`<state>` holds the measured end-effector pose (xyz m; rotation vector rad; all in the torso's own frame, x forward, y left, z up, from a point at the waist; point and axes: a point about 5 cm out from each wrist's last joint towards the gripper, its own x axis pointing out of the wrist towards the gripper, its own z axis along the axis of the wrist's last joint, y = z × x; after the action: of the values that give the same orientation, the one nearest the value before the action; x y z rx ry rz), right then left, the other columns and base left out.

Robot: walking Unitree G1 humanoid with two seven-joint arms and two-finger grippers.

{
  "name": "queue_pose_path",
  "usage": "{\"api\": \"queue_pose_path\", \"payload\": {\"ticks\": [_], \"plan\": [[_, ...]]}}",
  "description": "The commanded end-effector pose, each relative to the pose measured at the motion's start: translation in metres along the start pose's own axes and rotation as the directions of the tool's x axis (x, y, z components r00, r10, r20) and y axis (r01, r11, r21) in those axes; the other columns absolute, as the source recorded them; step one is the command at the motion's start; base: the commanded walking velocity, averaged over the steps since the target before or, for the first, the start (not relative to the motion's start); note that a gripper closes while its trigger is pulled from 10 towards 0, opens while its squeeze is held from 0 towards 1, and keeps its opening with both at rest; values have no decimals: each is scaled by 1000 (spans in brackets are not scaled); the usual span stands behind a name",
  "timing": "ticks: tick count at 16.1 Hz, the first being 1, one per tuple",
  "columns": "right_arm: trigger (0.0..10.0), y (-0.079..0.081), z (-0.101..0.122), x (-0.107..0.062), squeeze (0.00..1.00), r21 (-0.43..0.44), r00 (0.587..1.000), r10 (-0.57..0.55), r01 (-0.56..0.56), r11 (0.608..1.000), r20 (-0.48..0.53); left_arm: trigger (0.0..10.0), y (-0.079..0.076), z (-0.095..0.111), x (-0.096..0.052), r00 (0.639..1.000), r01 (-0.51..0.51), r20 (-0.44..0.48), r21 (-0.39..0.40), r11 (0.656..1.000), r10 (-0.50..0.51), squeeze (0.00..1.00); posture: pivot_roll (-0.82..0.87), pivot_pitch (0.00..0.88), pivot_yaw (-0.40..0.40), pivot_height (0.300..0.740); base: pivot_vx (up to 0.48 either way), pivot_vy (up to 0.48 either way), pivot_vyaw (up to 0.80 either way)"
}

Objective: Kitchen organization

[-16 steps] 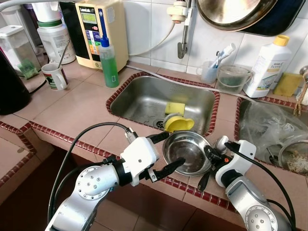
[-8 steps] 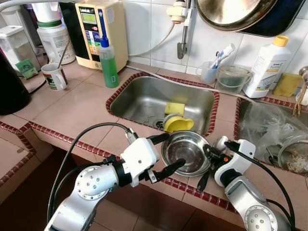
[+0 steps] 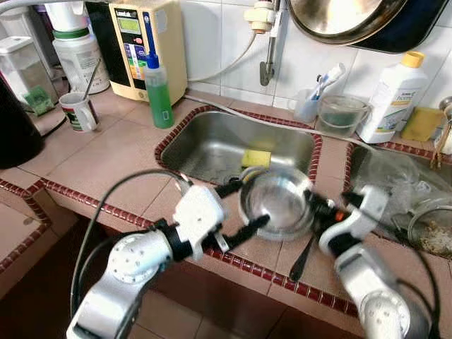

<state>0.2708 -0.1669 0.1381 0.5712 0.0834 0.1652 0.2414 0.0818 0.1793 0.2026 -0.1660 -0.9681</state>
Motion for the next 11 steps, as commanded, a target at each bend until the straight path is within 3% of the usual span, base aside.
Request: {"api": "queue_pose_path", "payload": {"ticks": [1,4,6,8,9,10,11], "plan": [[0,7,14,1,0,0,996,55,-55,998,65,10000,7,2,0,1000,-26,1,-10,1000,26,0,-41,5,4,740,0,0,0],[0,10,24,6,0,-18,991,75,-74,997,110,10000,15,4,1,998,-60,10,-21,998,60,0,-38,0,2,740,0,0,0],[0,13,38,13,0,-63,981,114,-105,992,158,10000,28,9,4,991,-122,43,-110,986,127,0,-37,0,-7,740,0,0,0],[0,12,42,16,0,-83,979,115,-102,991,170,10000,31,11,6,988,-137,55,-151,979,147,0,-40,0,-11,740,0,0,0],[3294,10,47,22,0,-123,978,117,-97,988,173,10000,35,12,9,984,-153,62,-198,968,168,0,-40,0,-17,740,0,0,0],[8314,10,48,24,0,-136,978,120,-97,986,169,10000,36,12,11,983,-157,61,-219,963,174,0,-40,0,-19,740,0,0,0],[10000,12,51,29,0,-166,978,137,-110,980,160,10000,36,12,18,982,-161,51,-283,946,182,0,-37,0,-24,740,0,0,0]]}}
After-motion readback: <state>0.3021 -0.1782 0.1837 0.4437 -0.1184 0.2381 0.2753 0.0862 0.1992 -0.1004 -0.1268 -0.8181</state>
